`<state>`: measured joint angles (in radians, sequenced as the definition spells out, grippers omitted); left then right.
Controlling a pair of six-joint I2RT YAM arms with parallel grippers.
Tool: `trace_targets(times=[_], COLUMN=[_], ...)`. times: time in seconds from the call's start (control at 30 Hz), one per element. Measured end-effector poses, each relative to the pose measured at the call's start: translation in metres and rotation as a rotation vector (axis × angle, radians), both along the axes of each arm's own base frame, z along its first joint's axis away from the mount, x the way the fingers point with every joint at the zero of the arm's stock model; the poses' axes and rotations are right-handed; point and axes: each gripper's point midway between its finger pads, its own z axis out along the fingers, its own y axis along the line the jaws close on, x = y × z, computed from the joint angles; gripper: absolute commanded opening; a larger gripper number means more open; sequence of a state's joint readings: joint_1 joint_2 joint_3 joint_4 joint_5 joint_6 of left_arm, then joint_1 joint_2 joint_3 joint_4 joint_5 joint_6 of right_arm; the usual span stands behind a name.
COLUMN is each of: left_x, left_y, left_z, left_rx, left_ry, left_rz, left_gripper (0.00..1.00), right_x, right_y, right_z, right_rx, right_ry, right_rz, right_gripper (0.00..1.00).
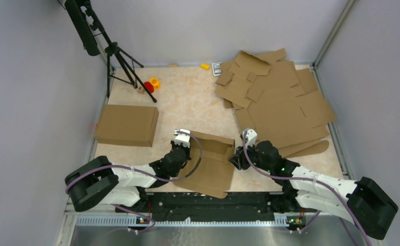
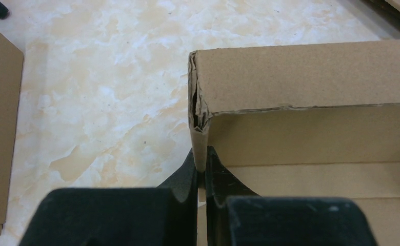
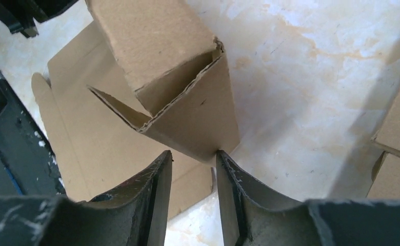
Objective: Fold the paper box
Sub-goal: Fold the paper box at the center of the board.
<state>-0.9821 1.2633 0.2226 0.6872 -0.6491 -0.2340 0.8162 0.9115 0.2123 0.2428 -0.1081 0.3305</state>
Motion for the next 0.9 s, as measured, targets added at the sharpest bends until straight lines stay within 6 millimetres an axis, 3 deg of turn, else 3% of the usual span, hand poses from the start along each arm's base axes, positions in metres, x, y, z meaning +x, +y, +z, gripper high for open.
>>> trace_targets(times=[0.33,0.67,0.9], left_x=[0.0,0.0,0.0], left_y=[0.0,-0.001,-0.001], left_z=[0.0,0.0,0.0], left_rx=[-0.002,-0.003,-0.004], left_ry=[0.0,0.001,0.002], left_rz=[0.0,-0.001,-0.003], left_gripper=[0.0,0.0,0.0], right_x=[0.022,0.035,0.037], right_y=[-0.006,-0.009,-0.007], right_z=[0.008,0.004,-0.006], right_rx=[-0.032,-0.07,-0.108], right_ry=[-0.048,-0.047,-0.043], right_rz=[-0.102,-0.167,-0.187], right_gripper=[0.32,0.44,0.44])
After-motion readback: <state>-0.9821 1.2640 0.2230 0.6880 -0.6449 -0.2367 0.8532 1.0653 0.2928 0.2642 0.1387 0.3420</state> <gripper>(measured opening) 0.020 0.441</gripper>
